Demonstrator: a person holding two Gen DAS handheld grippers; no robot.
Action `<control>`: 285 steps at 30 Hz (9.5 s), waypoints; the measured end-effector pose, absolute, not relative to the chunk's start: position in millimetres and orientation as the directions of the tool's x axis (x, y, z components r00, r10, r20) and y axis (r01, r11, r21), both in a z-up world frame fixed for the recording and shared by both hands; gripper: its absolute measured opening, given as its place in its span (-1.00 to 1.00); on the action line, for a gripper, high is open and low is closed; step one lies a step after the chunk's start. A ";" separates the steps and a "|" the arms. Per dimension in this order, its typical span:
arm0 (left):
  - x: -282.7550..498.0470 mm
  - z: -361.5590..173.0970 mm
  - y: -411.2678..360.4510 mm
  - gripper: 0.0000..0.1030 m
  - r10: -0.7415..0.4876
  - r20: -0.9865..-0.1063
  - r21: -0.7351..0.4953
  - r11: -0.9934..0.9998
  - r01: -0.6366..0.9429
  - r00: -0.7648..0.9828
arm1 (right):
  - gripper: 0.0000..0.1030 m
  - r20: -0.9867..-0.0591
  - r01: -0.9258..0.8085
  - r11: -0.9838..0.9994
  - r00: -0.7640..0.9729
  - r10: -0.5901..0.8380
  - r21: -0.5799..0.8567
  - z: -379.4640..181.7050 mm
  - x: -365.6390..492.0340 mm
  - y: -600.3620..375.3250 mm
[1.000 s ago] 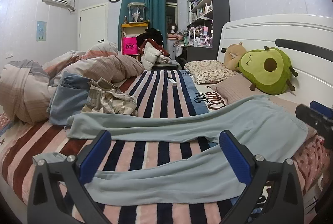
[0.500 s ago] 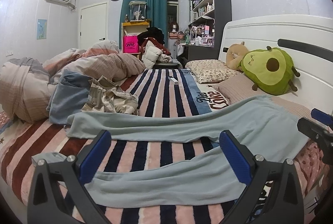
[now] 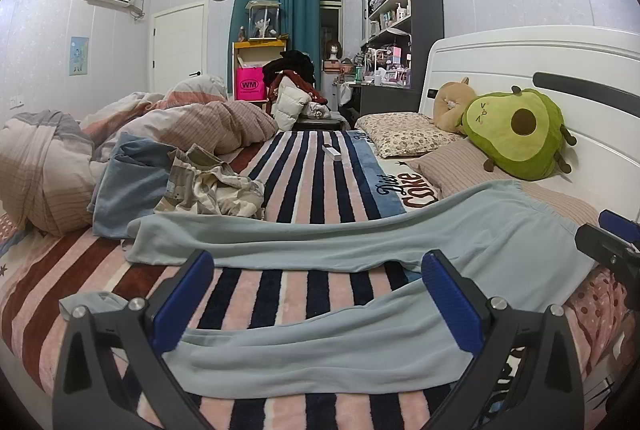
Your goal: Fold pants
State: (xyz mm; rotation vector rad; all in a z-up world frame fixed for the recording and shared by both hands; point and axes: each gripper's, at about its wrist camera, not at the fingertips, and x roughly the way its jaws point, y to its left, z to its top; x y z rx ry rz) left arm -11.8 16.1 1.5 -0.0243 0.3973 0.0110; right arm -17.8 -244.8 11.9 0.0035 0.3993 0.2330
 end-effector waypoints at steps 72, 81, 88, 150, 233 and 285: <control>69.5 -138.2 263.2 -0.74 0.020 -0.713 -0.309 0.888 -0.340 0.700 | -0.93 -0.602 -0.086 0.976 0.775 0.193 0.202 -38.1 84.2 -361.6; 113.2 -75.8 259.6 -0.89 0.109 -0.598 -0.246 0.918 -0.312 0.794 | -0.98 -0.563 -0.156 0.970 0.792 0.236 0.187 -1.1 137.7 -356.2; 168.7 -47.2 268.0 -0.89 0.227 -0.534 -0.166 0.916 -0.365 0.815 | -1.00 -0.547 -0.169 0.980 0.813 0.199 0.105 17.9 191.2 -344.8; 252.7 -141.3 246.7 -0.59 -0.130 -0.657 -0.405 0.892 -0.202 0.743 | -0.76 -0.634 0.084 0.996 0.769 -0.084 -0.030 -48.8 252.0 -385.3; 30.2 -111.9 119.4 0.73 -0.416 -0.739 -0.213 0.890 0.402 0.530 | -0.94 -0.637 -0.021 0.944 0.743 -0.205 -0.329 -16.9 91.5 -398.1; 60.4 -140.5 24.0 -0.86 -0.420 -0.823 -0.095 0.765 0.637 0.383 | 0.17 -0.707 -0.398 0.914 0.669 0.229 -0.080 -23.7 74.0 -284.9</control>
